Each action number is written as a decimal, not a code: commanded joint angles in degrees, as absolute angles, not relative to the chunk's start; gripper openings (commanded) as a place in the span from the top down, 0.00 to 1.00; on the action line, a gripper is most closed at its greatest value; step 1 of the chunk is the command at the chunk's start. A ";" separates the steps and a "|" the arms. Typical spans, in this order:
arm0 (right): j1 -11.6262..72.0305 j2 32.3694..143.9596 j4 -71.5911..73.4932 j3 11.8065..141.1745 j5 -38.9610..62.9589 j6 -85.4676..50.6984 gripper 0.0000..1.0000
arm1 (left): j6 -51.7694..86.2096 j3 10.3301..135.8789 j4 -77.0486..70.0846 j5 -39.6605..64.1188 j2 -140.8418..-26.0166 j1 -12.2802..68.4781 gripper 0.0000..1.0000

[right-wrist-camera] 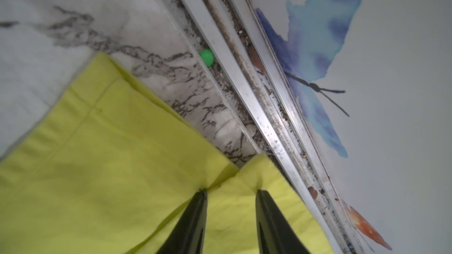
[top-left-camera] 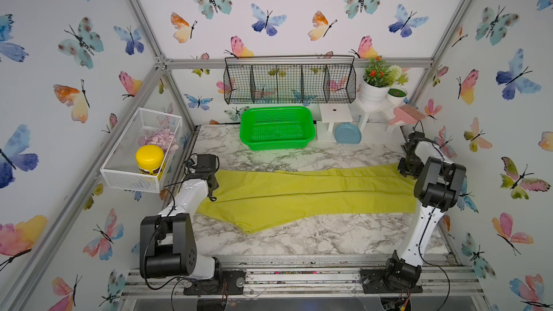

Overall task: Roll up the long pants
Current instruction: Fold the long pant at the center of the board.

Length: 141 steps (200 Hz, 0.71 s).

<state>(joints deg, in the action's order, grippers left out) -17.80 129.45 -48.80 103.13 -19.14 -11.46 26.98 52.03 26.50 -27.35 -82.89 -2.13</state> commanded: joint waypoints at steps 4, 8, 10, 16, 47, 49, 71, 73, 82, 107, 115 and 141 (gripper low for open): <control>-18.26 131.02 -49.33 103.60 -18.33 -11.35 0.78 | 26.39 52.89 27.47 -28.82 -84.20 -1.93 0.47; -18.21 130.91 -49.22 103.35 -18.28 -11.35 0.81 | 26.38 52.89 27.38 -28.77 -84.36 -1.93 0.47; -18.20 130.81 -49.18 103.25 -18.28 -11.34 0.81 | 26.37 52.95 27.35 -28.79 -84.44 -1.98 0.47; -18.19 130.74 -49.01 102.97 -18.20 -11.34 0.85 | 26.44 53.07 27.34 -28.74 -84.55 -1.98 0.47; -18.23 130.12 -48.78 102.14 -17.45 -11.39 0.98 | 26.37 53.22 27.20 -28.71 -85.18 -1.96 0.47; -18.20 130.09 -48.69 102.07 -17.37 -11.35 0.97 | 26.43 53.19 27.15 -28.67 -85.17 -1.98 0.47; -18.20 129.40 -48.66 101.78 -15.84 -11.60 0.97 | 26.39 52.83 27.07 -28.86 -84.77 -1.93 0.47; -18.19 129.23 -48.64 101.78 -15.65 -11.60 0.97 | 26.42 52.74 27.05 -28.84 -84.72 -1.93 0.47; -18.20 128.36 -48.33 101.65 -14.36 -11.82 0.82 | 26.29 52.48 26.90 -28.66 -84.59 -1.94 0.47; -18.21 126.49 -46.92 101.90 -13.40 -12.08 0.59 | 26.45 51.83 26.59 -28.31 -84.46 -1.95 0.47; -18.19 126.79 -46.59 102.31 -13.61 -12.00 0.58 | 26.46 51.70 26.46 -27.93 -84.46 -1.94 0.47; -18.19 129.59 -48.94 104.84 -14.03 -12.35 0.57 | 26.67 51.81 26.54 -27.77 -84.49 -1.93 0.47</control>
<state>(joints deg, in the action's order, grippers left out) -18.09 128.49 -47.33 102.72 -14.87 -11.53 26.94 51.96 26.39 -27.29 -84.86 -2.13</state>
